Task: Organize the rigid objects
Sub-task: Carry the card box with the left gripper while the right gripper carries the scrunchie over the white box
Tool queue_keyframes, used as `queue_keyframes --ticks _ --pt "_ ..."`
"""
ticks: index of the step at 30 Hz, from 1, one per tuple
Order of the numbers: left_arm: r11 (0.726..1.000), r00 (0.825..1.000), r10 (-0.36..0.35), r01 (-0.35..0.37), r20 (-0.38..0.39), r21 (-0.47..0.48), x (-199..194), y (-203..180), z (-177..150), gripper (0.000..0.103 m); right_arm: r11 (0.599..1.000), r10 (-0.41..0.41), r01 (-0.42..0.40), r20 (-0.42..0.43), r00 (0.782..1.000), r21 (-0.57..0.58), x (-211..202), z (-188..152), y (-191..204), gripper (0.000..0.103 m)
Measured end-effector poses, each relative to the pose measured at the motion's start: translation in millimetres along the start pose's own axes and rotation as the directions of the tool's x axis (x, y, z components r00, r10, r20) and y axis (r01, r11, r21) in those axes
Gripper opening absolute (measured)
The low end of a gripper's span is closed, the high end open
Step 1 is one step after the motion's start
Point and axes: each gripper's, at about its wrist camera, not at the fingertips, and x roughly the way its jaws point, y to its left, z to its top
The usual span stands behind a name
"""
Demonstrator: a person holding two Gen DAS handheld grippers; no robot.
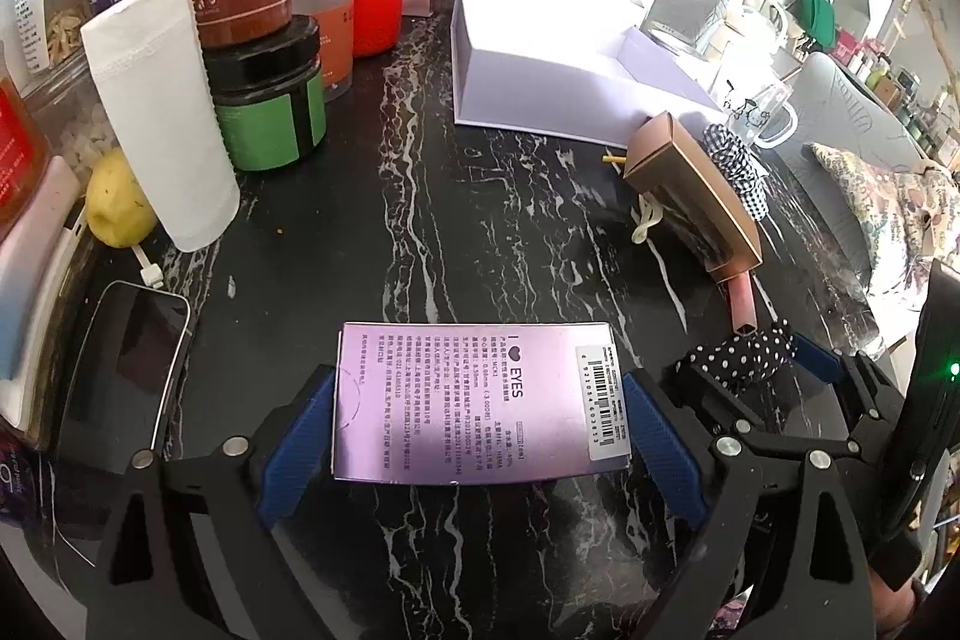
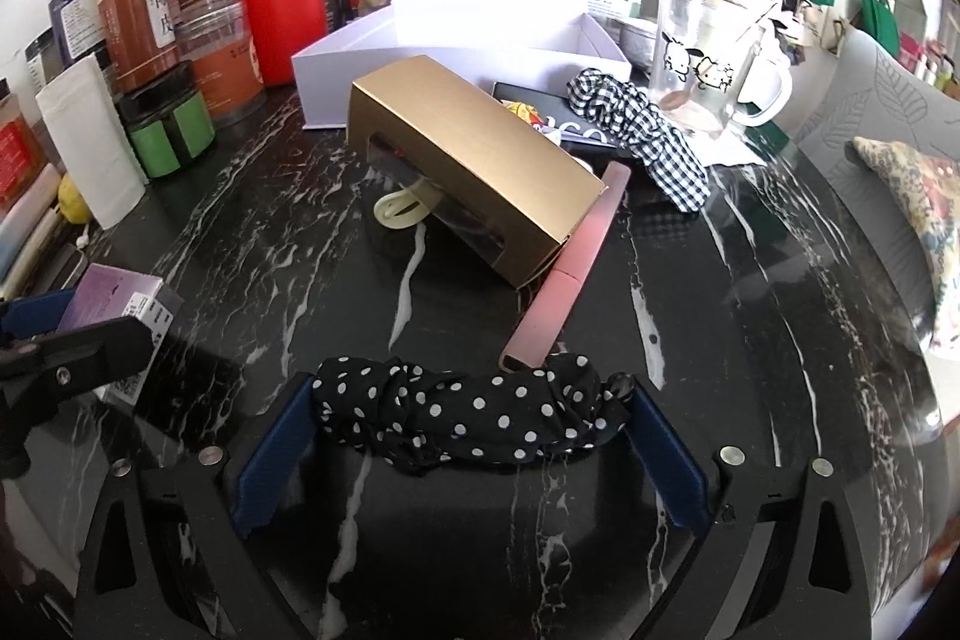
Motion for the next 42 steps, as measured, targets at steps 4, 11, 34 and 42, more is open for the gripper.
queue_keyframes --ticks 4,11,34,42 --pt "1.0 1.0 -0.007 0.007 0.008 0.009 -2 -5 4 0.094 1.0 0.026 -0.026 0.011 1.0 0.012 -4 -3 -4 0.099" --pt "0.999 0.999 -0.029 0.028 0.024 0.041 -5 -21 16 0.094 0.997 0.05 -0.051 0.016 0.999 0.051 -17 -4 -18 0.099" --pt "0.992 0.992 -0.07 0.057 0.104 0.116 -20 -56 65 0.094 0.994 0.058 -0.068 0.123 0.991 0.082 -56 37 -51 0.099" --pt "0.991 0.99 -0.067 0.052 0.125 0.123 -19 -60 86 0.094 0.994 0.053 -0.068 0.163 0.985 0.084 -61 57 -59 0.099"
